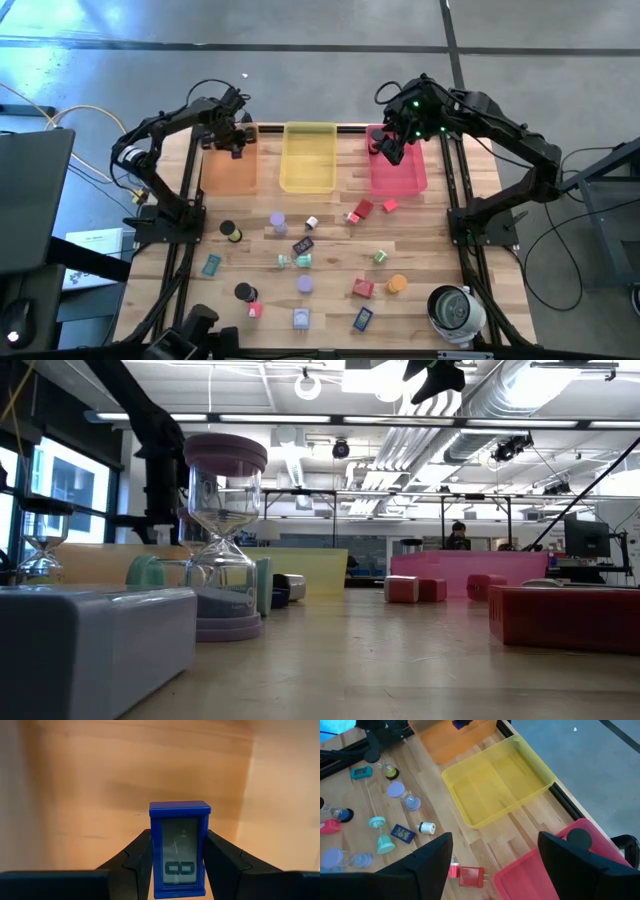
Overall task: Pick & Place Office items
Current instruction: Put the left blue digital clock into the orange bin
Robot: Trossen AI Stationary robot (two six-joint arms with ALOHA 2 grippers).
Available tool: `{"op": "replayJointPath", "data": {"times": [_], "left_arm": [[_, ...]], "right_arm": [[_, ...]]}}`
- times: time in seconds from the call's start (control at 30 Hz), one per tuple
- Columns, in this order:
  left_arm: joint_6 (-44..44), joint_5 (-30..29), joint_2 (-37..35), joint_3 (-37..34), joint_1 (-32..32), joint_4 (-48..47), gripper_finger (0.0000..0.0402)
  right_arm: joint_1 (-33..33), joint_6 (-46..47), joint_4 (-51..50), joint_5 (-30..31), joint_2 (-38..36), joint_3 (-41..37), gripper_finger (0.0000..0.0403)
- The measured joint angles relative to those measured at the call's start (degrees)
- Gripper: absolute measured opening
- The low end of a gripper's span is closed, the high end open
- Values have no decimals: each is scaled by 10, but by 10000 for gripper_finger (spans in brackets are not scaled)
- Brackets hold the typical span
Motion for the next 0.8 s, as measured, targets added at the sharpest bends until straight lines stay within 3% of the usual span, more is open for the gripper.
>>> {"op": "replayJointPath", "data": {"times": [0.3, 0.8], "left_arm": [[-1, -7, 31, 0, -18, 23, 135], [1, -8, 51, 0, -27, 22, 173]], "right_arm": [[0, 11, 0, 0, 0, 0, 284], [0, 11, 5, 2, 0, 0, 284]]}}
